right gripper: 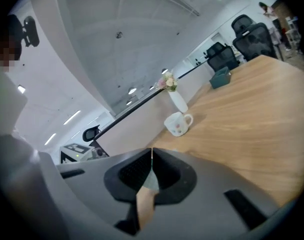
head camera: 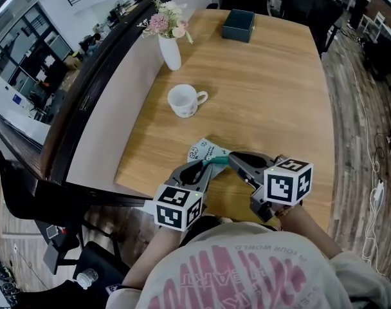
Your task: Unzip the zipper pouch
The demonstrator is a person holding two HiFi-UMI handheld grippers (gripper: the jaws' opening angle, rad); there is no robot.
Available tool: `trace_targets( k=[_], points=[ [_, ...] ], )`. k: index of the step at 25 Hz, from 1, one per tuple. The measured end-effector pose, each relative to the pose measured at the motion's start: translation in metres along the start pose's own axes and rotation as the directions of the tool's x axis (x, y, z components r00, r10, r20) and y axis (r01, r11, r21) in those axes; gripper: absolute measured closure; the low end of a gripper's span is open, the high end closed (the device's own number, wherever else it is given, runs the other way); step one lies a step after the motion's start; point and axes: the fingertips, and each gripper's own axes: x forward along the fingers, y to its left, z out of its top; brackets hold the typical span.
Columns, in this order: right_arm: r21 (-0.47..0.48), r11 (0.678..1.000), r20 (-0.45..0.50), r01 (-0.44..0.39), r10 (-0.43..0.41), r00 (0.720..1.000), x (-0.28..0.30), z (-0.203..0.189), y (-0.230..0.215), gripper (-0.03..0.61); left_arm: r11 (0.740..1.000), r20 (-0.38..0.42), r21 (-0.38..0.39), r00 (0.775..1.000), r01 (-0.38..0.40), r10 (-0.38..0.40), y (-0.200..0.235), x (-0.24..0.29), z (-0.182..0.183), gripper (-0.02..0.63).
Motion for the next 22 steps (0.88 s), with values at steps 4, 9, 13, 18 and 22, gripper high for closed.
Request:
trace_targets(
  k=[4,9,13,18,22],
  points=[
    [-0.066,0.997,-0.076,-0.050,0.045,0.996,0.013,-0.003,0.013,0.481,0.998,0.027,0.047,0.999,0.042,-0.043,-0.011,0.003,0.016,0.556],
    [0.036,0.997,-0.103,-0.071,0.074,0.992,0.016,-0.008,0.009,0.422,0.984,0.053,0.174,0.997,0.051,-0.061,-0.018,0.000,0.027,0.558],
    [0.027,0.996,-0.091,-0.085,0.087,0.992,0.017,-0.005,0.007,0.422,0.955,0.055,0.287,0.994,0.070,-0.089,-0.022,-0.001,0.031,0.560],
    [-0.090,0.996,-0.074,-0.022,0.016,0.997,0.019,0.001,0.005,0.431,0.898,0.029,0.436,0.996,0.058,-0.079,-0.017,-0.002,0.036,0.563],
    [-0.061,0.997,-0.051,-0.039,0.036,0.998,0.021,0.006,0.006,0.428,0.890,0.051,0.448,0.992,0.081,-0.116,-0.021,-0.004,0.043,0.565]
  ],
)
